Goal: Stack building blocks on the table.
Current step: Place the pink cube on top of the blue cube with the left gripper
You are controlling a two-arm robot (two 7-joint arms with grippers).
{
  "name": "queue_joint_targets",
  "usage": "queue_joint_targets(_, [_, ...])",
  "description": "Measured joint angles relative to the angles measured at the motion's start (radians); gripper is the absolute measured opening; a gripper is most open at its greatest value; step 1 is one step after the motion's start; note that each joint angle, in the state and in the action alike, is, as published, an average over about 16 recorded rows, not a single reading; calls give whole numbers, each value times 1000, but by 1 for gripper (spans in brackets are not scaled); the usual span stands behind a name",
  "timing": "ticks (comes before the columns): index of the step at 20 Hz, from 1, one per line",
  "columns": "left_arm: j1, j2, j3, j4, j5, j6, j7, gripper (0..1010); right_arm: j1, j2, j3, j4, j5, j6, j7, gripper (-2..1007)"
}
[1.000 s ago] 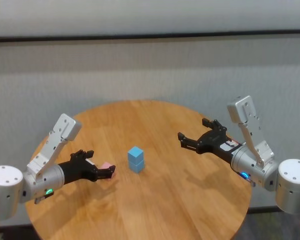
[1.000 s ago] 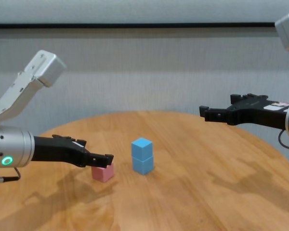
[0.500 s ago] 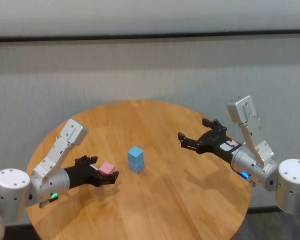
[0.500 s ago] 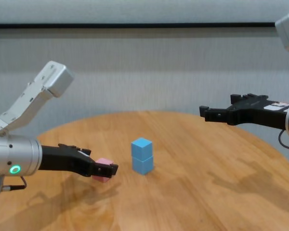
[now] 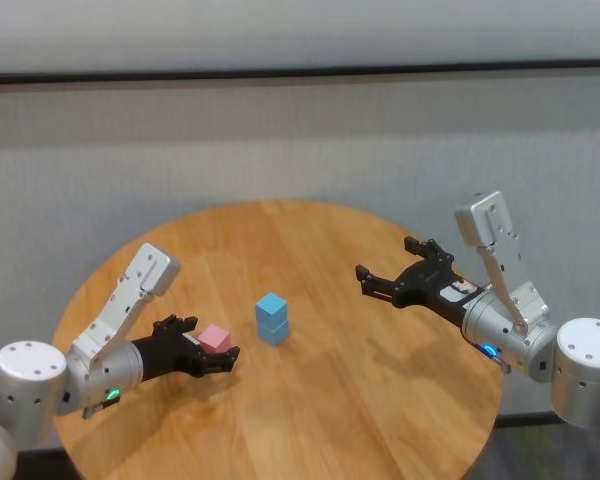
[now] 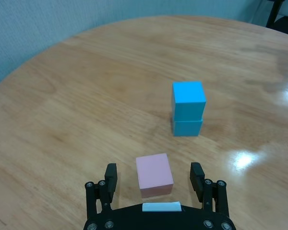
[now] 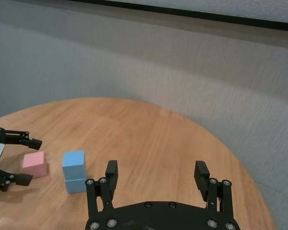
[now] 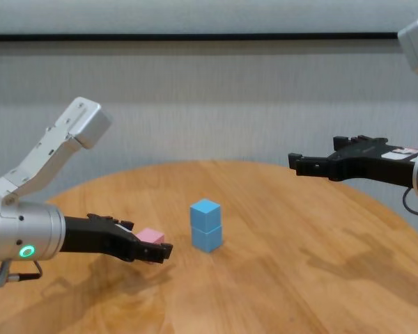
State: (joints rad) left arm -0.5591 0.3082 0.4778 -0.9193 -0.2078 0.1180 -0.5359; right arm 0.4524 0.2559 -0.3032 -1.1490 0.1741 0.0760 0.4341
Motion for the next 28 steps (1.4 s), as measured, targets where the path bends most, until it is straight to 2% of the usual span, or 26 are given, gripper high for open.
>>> queue_joint_targets(17, [-28,-34,-4,83,24,-31,-3,975,0,0,0,0,0,0,0,1001])
queue_joint_targets(22, [-31,-38,-9,94,25,-34,-3,902,0,0,0,0,0,0,0,1001])
queue_joint_targets(28, [-32,-41,-15,101,27,-38,-3,740,0,0,0,0,0,0,0,1000])
